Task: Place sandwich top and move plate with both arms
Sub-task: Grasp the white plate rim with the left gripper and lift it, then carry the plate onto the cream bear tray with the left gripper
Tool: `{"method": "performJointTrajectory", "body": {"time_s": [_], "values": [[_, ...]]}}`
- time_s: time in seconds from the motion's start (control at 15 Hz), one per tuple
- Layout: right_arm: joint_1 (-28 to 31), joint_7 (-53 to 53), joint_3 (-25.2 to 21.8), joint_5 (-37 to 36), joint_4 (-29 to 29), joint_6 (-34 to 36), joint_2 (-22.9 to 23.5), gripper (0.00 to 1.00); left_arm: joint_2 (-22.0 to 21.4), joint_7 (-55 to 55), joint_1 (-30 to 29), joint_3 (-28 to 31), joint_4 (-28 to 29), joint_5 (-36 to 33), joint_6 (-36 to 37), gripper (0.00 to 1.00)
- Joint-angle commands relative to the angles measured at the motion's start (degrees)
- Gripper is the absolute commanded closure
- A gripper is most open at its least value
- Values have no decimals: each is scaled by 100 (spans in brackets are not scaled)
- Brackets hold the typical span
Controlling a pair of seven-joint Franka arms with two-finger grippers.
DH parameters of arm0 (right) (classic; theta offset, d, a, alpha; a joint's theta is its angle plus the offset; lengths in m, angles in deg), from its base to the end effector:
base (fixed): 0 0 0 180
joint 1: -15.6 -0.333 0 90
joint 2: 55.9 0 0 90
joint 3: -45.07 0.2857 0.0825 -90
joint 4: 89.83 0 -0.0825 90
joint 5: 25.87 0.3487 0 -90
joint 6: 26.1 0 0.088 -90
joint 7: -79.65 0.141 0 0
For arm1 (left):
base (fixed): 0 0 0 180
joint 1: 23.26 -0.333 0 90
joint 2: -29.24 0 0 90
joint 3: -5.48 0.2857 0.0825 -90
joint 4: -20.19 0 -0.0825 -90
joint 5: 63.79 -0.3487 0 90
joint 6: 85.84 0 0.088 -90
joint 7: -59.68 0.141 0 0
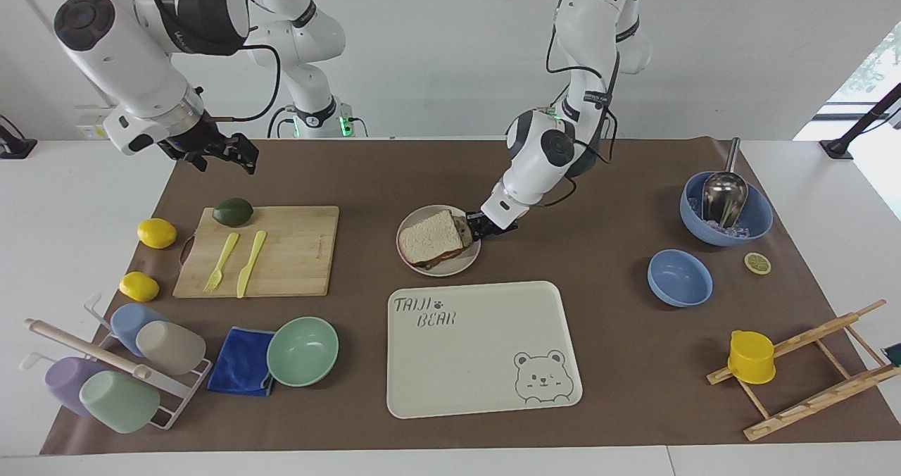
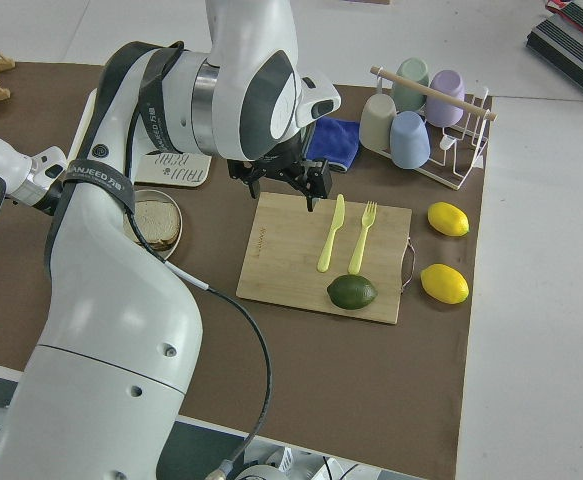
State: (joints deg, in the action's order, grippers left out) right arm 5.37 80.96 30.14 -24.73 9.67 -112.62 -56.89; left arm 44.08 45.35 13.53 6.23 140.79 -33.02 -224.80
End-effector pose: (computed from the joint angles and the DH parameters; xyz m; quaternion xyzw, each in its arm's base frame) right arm 0.4900 -0.0381 0.4936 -0.9930 0.0523 0.1043 0.0152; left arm 0.4413 -0.3377 0.2647 0.9834 0.0094 -0.0490 0.1744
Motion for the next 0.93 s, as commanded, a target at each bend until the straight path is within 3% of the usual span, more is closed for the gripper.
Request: {"method": "performJointTrajectory", "body": {"time_s": [0.0,0.13,0.4,0.67,0.87], "values": [[573,-333,428,8,122,-146,-104,0,-227,-70,-111,92,-11,61,403,100],[881,-333,718,8,131,-155,-104,0,-421,-70,-452,101,-412,61,1060,100],[927,-324,834,8,140,-146,-121,0,-220,-106,-1085,101,-1617,35,2038,100],[856,-316,991,-27,25,-76,-95,0,245,-97,-1552,119,-2522,-53,2118,100],[856,-316,1149,-228,-106,-120,-95,0,1148,-114,-1667,162,-3636,-53,2399,100]]}}
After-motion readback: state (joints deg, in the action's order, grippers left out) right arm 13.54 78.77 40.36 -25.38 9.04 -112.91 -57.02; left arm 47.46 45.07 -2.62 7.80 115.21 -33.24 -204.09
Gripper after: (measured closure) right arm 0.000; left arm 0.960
